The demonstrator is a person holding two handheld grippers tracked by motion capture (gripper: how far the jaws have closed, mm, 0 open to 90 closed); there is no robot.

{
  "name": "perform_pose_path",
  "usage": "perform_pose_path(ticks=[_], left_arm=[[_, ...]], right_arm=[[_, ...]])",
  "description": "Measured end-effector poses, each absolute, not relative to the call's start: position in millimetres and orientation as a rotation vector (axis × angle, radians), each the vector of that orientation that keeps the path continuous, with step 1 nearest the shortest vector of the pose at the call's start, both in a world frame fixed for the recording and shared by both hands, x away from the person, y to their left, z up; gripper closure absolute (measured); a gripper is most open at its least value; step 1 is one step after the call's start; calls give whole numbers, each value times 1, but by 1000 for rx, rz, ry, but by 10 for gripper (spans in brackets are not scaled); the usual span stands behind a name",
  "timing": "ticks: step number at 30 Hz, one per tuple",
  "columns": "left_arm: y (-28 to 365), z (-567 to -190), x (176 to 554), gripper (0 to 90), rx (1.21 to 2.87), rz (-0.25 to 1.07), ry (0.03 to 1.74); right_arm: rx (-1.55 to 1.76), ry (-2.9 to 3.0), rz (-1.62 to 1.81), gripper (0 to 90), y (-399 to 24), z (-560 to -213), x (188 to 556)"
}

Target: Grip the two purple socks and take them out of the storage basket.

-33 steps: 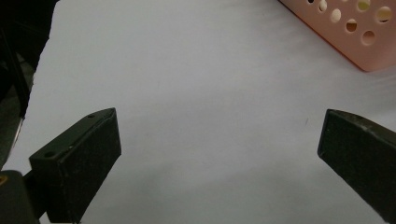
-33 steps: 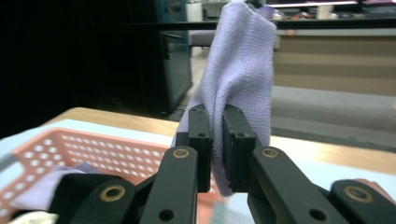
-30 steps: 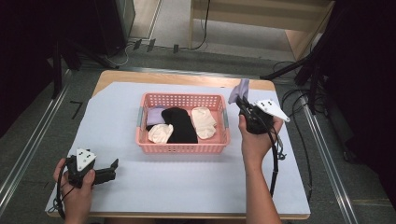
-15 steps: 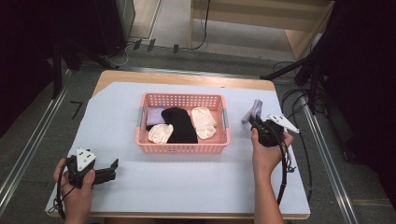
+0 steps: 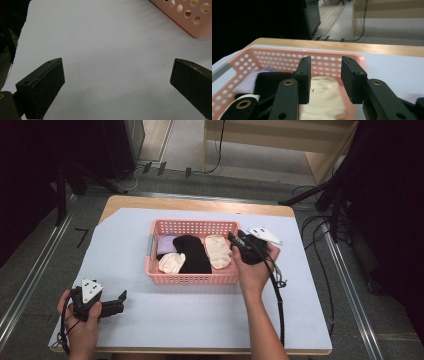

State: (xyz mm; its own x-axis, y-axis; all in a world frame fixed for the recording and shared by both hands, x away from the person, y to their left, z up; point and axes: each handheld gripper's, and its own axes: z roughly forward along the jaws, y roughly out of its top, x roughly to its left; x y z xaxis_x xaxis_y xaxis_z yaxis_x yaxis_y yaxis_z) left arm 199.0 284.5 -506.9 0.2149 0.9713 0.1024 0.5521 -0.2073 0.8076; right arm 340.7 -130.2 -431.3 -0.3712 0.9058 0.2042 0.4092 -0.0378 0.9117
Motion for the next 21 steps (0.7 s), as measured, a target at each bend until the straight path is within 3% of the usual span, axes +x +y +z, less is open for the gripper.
perform_pose_path(ticks=[8, 15, 19, 21], left_arm=[[285, -507, 199, 3, 1856, 835, 1408], [285, -506, 199, 3, 1861, 827, 1410], [285, -507, 199, 3, 1855, 829, 1411], [285, -507, 199, 3, 1853, 829, 1410]], right_arm=[[1373, 2025, 1334, 610, -53, -436, 358], [1319, 2164, 1305, 640, -17, -435, 365], [1316, 2233, 1265, 687, 4, -436, 374], [1315, 2310, 1229, 752, 19, -441, 382]])
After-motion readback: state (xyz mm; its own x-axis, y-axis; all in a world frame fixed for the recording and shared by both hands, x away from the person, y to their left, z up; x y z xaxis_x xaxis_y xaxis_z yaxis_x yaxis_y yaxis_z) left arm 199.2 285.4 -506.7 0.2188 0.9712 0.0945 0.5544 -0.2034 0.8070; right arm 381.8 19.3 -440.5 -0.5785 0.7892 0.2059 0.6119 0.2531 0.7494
